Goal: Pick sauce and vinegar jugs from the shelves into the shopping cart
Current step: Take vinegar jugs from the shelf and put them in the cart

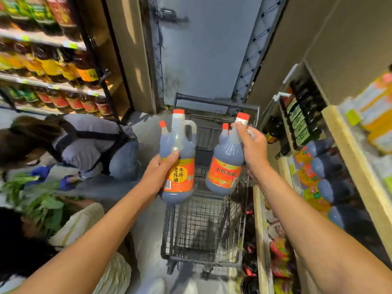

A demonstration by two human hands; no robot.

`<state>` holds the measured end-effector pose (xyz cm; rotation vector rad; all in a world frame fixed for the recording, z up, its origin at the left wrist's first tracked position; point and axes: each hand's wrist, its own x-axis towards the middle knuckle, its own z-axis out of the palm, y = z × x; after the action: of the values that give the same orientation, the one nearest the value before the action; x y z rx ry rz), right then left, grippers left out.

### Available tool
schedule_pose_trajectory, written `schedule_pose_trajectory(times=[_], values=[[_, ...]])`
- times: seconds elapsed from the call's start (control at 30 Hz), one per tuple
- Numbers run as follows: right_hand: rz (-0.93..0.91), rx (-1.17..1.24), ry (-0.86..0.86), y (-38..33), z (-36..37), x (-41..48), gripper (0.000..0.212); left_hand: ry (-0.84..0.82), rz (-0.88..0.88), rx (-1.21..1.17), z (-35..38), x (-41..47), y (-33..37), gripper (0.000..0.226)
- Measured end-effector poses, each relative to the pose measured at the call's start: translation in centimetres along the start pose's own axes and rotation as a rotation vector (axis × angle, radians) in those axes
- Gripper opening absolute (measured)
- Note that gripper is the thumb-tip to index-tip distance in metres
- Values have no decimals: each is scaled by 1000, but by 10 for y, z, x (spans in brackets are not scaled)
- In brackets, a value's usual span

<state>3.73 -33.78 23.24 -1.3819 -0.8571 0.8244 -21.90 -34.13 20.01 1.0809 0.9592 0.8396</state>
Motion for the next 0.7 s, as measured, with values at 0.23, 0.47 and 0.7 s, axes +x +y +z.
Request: schedule_pose_trajectory(times=[0.23,0.47,0.7], values=[[-58,14,135,-49,-23,-31,76,-195,31,5,35,18,28,77],[-94,-90,372,-72,-55,-81,72,-468,35,45,67,26,43,86],[-99,-73,673,-99,-89,-173,63,-742,-4,47,118,8,42,83]])
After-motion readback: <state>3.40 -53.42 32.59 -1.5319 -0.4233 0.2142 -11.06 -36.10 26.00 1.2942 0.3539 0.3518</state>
